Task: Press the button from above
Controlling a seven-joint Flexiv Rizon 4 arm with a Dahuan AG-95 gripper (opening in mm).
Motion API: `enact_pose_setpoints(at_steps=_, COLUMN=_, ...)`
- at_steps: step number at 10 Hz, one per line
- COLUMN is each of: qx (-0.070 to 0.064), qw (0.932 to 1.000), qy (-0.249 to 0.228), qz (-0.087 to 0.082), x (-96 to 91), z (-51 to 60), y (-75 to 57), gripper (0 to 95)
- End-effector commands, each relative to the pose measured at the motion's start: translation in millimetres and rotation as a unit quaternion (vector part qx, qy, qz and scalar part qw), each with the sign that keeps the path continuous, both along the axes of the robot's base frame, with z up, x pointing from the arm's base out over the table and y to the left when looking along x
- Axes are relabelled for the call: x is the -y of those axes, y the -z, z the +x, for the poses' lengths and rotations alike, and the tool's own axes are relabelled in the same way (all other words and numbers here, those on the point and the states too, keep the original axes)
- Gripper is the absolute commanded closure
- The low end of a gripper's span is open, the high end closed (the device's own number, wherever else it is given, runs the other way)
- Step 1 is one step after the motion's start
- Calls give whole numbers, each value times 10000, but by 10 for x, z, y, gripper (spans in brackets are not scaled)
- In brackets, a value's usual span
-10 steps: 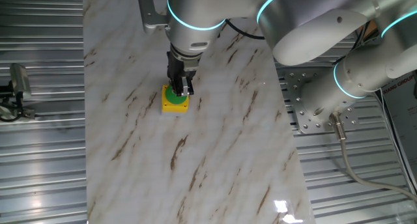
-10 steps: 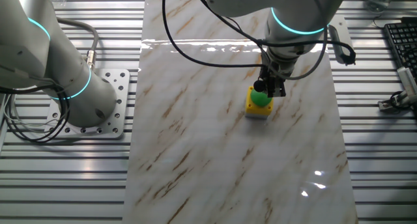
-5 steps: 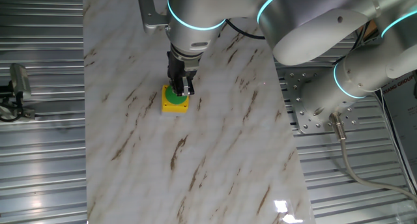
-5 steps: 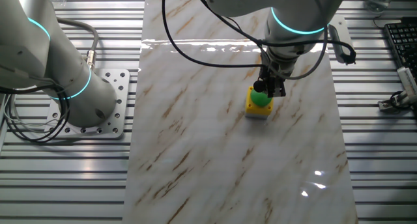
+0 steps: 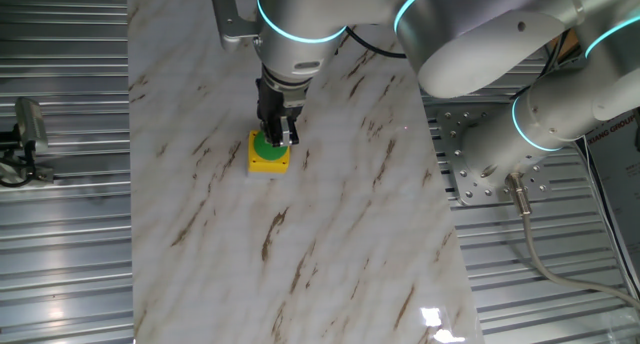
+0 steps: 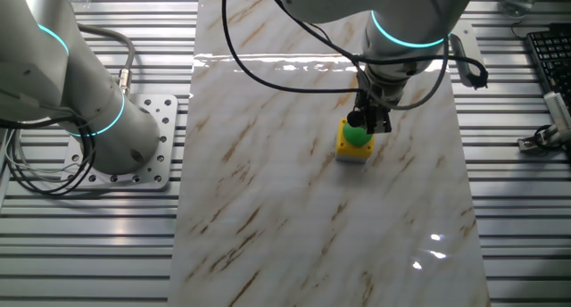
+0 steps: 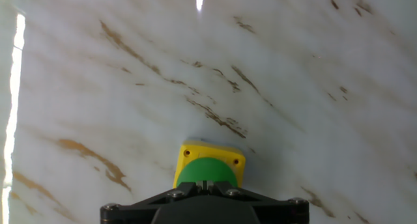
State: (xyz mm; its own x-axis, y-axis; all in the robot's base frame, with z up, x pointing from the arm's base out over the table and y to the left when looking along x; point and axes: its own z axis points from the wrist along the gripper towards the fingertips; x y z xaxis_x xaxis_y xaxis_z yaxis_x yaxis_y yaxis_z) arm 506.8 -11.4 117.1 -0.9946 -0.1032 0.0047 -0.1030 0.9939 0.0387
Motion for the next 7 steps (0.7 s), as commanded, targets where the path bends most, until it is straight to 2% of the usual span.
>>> enact_pose_setpoints(at_steps=1, qx=0, qw=10000, qy=-16, qz=77, x=-10, z=5, y=0, gripper=950)
enact_pose_setpoints(at_steps=7, qx=-79, qw=9999, qy=-43, qz=124, x=-11, z=3, y=-18, gripper=950)
